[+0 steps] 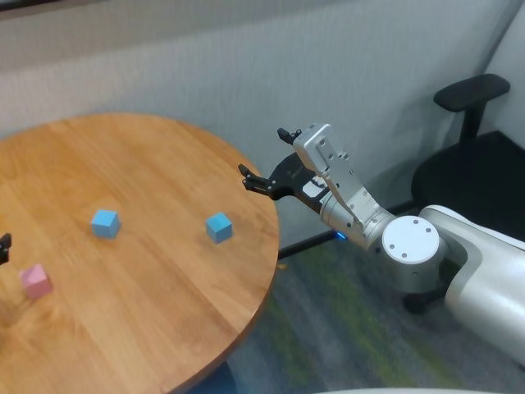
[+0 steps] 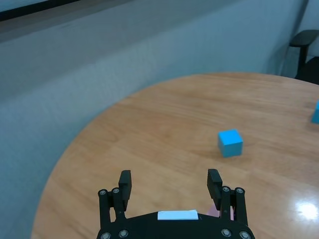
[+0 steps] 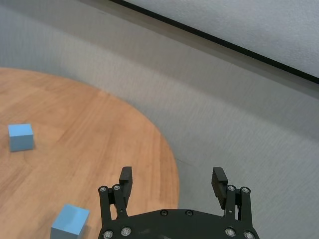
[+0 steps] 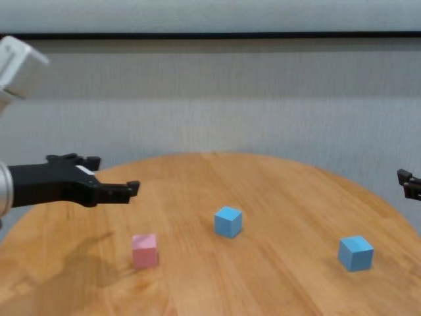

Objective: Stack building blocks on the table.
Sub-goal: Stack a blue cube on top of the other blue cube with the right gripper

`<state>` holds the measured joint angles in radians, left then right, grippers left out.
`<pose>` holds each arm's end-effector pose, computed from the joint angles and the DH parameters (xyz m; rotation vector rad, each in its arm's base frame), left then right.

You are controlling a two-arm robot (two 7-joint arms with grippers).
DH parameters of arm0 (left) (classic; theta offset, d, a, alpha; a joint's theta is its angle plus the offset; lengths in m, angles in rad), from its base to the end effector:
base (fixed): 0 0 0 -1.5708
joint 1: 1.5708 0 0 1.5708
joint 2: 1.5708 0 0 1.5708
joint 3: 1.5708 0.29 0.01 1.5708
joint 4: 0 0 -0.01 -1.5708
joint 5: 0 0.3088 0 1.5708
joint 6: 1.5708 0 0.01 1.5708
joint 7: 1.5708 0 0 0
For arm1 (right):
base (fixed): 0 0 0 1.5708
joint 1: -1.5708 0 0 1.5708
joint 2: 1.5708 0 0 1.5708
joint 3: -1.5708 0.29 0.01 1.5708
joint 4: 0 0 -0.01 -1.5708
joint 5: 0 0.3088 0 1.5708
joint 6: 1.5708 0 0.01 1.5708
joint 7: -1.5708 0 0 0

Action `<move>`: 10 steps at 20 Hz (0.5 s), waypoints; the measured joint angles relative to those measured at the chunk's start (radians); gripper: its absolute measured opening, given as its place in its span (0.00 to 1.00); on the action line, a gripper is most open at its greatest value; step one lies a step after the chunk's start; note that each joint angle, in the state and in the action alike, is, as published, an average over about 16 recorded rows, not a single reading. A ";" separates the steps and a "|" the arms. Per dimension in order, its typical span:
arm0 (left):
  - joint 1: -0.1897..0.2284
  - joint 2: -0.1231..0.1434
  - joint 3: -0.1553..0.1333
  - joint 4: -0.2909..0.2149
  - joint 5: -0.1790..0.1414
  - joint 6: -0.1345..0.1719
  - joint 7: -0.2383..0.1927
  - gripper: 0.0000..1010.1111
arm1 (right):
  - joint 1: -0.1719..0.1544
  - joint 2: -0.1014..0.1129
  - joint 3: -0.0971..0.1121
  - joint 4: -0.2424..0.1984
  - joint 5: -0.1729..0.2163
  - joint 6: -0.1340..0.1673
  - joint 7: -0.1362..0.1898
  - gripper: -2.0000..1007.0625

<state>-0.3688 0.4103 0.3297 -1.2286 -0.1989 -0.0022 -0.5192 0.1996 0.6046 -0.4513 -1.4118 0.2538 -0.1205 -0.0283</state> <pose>0.4195 0.0710 -0.2799 0.2926 -0.1040 0.8859 0.3581 -0.0827 -0.3023 -0.3046 -0.2851 -1.2481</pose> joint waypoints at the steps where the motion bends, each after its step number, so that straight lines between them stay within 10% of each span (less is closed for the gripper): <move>1: 0.003 0.006 -0.004 0.000 -0.005 -0.003 -0.001 0.99 | 0.000 0.000 0.000 0.000 0.000 0.000 0.000 1.00; 10: 0.017 0.034 -0.021 0.002 -0.034 -0.018 -0.010 0.99 | -0.005 -0.003 0.001 -0.037 0.004 0.048 0.009 1.00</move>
<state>-0.3517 0.4446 0.3085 -1.2271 -0.2331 -0.0199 -0.5293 0.1941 0.6018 -0.4506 -1.4493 0.2579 -0.0722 -0.0189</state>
